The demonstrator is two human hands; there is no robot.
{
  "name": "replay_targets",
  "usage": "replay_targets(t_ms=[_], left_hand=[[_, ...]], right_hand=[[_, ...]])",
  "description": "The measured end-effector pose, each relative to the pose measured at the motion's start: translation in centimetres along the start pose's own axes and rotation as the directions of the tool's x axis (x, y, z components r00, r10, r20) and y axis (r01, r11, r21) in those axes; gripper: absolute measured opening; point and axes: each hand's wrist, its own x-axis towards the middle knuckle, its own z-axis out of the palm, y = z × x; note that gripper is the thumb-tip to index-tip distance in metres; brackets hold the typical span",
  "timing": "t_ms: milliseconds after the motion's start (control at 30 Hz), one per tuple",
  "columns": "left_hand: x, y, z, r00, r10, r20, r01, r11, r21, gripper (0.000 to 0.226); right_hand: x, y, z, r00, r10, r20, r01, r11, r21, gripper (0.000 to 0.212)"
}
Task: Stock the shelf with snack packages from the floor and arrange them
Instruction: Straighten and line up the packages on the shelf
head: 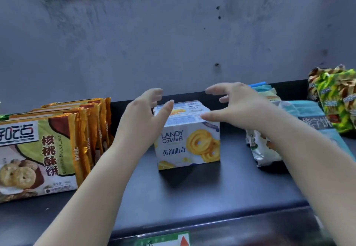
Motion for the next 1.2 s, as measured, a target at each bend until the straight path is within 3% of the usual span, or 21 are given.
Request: replay_targets(t_ms=[100, 167, 333, 467, 567, 700, 800, 933, 1200], left_hand=[[0.1, 3.4, 0.4, 0.998, 0.058, -0.031, -0.06, 0.996, -0.067, 0.014], [0.2, 5.7, 1.7, 0.998, 0.059, -0.009, -0.06, 0.993, -0.099, 0.008], [1.3, 10.4, 6.8, 0.997, 0.01, 0.074, 0.0, 0.991, -0.13, 0.015], [3.8, 11.6, 10.5, 0.991, -0.085, 0.106, 0.097, 0.988, -0.123, 0.016], [5.2, 11.9, 12.8, 0.958, -0.235, 0.164, 0.257, 0.958, -0.128, 0.017], [5.5, 11.6, 14.6, 0.785, -0.459, 0.415, 0.534, 0.842, -0.078, 0.033], [5.6, 11.0, 15.3, 0.735, -0.468, 0.491, 0.605, 0.779, -0.164, 0.036], [5.8, 10.7, 16.3, 0.709, -0.423, 0.564, 0.669, 0.655, -0.35, 0.026], [5.5, 11.4, 18.4, 0.779, -0.323, 0.538, 0.585, 0.684, -0.436, 0.02]], right_hand=[[-1.5, 1.4, -4.7, 0.99, -0.051, -0.131, 0.062, 0.994, 0.086, 0.025], [-1.5, 3.3, -7.6, 0.972, -0.056, -0.227, 0.09, 0.986, 0.142, 0.011], [1.1, 10.7, -11.7, 0.941, 0.004, -0.34, 0.073, 0.974, 0.216, 0.007], [4.0, 16.4, -11.7, 0.967, 0.075, -0.244, -0.015, 0.971, 0.239, 0.004], [5.7, 19.1, -10.1, 0.99, 0.116, -0.086, -0.093, 0.967, 0.236, 0.009], [6.5, 20.2, -7.6, 0.979, 0.158, 0.132, -0.193, 0.927, 0.323, 0.016], [6.8, 20.3, -6.9, 0.965, 0.176, 0.196, -0.249, 0.85, 0.464, 0.016], [7.0, 20.4, -6.5, 0.949, 0.183, 0.255, -0.295, 0.799, 0.524, 0.015], [7.3, 21.8, -6.2, 0.973, 0.169, 0.157, -0.231, 0.729, 0.645, 0.014]])
